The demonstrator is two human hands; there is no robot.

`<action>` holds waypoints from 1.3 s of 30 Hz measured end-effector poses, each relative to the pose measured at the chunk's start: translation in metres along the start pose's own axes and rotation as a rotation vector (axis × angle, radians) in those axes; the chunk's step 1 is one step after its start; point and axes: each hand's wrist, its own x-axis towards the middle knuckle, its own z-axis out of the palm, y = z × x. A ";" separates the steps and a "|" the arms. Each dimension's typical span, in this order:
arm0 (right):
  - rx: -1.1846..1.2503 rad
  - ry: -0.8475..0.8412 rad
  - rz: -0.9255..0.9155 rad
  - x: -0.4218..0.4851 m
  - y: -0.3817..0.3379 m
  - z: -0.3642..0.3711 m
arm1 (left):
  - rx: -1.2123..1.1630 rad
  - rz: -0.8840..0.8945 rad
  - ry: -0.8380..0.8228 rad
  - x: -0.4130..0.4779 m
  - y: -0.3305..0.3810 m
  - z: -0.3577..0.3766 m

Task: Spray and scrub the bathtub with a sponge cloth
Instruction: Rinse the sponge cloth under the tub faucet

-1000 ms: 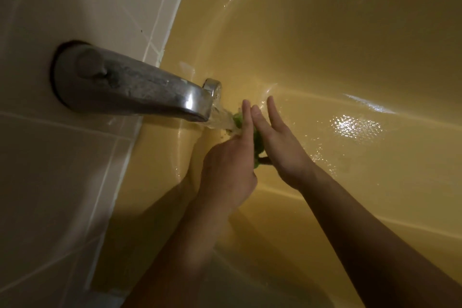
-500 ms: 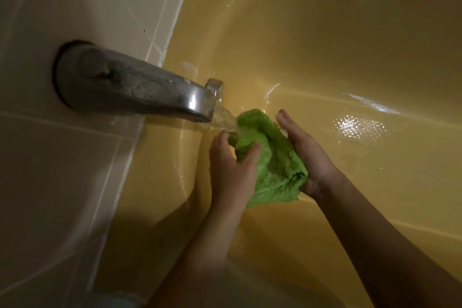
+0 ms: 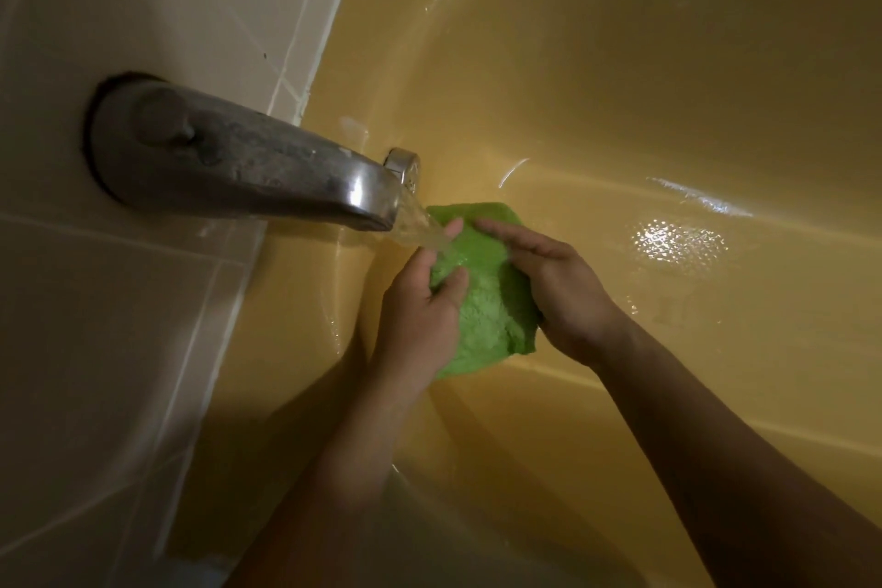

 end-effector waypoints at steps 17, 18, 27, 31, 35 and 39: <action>-0.340 0.233 -0.131 0.030 -0.027 0.030 | -0.355 -0.193 0.072 0.044 0.034 -0.003; -0.372 0.257 -0.163 0.028 -0.026 0.032 | -0.373 -0.192 0.079 0.044 0.033 -0.003; -0.115 0.299 -0.136 0.034 -0.021 0.043 | -0.350 -0.157 0.079 0.050 0.034 -0.009; -0.021 0.349 -0.152 0.030 -0.016 0.053 | -0.382 -0.161 0.058 0.049 0.033 -0.012; 0.013 0.400 -0.183 0.023 -0.013 0.063 | -0.341 -0.106 0.053 0.047 0.036 -0.013; -0.121 0.389 -0.254 0.018 -0.009 0.061 | -0.226 -0.047 0.089 0.041 0.036 -0.011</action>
